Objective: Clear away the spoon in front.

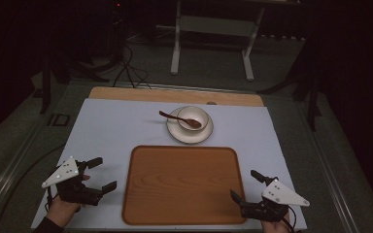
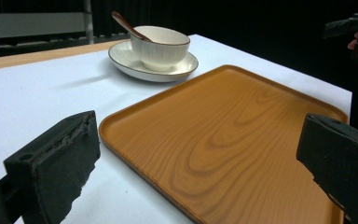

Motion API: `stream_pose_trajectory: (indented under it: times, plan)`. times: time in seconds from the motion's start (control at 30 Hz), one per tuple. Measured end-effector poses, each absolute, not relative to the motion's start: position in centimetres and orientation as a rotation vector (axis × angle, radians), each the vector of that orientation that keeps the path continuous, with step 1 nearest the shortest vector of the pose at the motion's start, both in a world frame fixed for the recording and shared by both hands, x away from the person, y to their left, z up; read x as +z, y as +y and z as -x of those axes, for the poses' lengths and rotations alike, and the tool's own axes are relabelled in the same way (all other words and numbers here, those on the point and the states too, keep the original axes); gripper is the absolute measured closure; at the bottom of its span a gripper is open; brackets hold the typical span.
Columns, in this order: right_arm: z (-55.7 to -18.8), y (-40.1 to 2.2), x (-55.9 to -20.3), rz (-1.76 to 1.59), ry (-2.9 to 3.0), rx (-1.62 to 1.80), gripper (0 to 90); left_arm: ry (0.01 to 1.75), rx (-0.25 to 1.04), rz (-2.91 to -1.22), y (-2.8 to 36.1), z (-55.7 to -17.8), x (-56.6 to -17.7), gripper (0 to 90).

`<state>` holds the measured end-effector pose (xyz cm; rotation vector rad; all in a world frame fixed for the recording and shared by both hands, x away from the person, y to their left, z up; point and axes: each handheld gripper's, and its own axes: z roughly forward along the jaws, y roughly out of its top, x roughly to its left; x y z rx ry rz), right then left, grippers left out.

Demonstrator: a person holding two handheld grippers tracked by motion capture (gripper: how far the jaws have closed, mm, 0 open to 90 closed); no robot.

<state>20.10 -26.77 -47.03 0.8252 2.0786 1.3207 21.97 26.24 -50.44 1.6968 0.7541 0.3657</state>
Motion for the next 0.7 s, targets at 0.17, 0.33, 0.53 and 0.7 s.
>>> stream_pose_trajectory:
  times: [0.17,0.33,0.53,0.7]
  plan:
    - [-20.0,-26.7,-46.9,-0.819,2.071,1.325,9.9,0.741,0.349,-1.713,26.2,-22.0,-50.5,0.0]
    - [-20.0,-26.5,-46.7,-0.805,2.076,1.356,9.8,0.751,0.300,-1.736,26.1,-22.1,-50.6,0.0]
    - [-19.5,-26.2,-46.4,-0.777,2.059,1.381,9.8,0.692,0.260,-1.806,25.0,-21.9,-49.8,0.0]
    - [-19.2,-26.0,-46.1,-0.766,2.049,1.376,9.8,0.611,0.214,-1.842,23.5,-21.7,-48.8,0.0]
